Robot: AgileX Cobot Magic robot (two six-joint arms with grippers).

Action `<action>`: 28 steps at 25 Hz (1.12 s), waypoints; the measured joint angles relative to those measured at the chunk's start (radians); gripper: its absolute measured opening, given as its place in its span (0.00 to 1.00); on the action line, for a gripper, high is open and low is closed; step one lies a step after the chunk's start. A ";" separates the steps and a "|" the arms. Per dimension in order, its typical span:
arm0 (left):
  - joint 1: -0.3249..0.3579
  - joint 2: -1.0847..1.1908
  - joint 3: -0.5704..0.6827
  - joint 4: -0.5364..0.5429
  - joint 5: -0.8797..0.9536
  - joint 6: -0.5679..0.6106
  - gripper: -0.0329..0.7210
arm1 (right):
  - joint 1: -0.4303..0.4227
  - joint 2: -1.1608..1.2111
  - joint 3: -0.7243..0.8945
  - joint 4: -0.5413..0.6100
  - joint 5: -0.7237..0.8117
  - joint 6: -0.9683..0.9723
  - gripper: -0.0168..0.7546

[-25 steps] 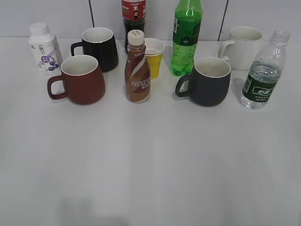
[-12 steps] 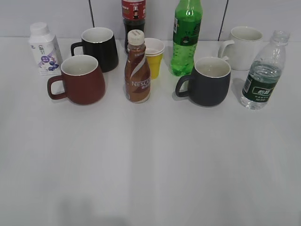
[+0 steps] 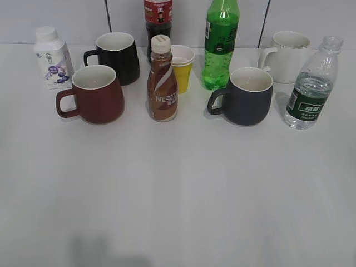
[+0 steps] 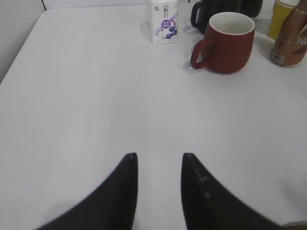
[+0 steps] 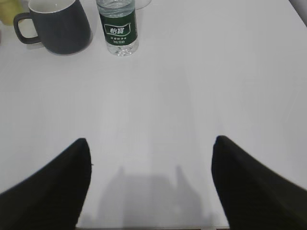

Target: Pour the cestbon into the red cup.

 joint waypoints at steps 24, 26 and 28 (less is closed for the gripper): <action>-0.043 0.448 0.046 -0.196 -0.724 0.000 0.36 | 0.000 0.257 0.037 -0.055 -0.558 -0.001 0.68; -0.043 0.515 0.057 -0.204 -0.795 0.000 0.36 | 0.000 0.293 0.038 -0.056 -0.629 0.000 0.67; -0.043 0.583 0.061 -0.209 -0.872 0.000 0.36 | 0.000 0.331 0.048 -0.056 -0.718 0.000 0.67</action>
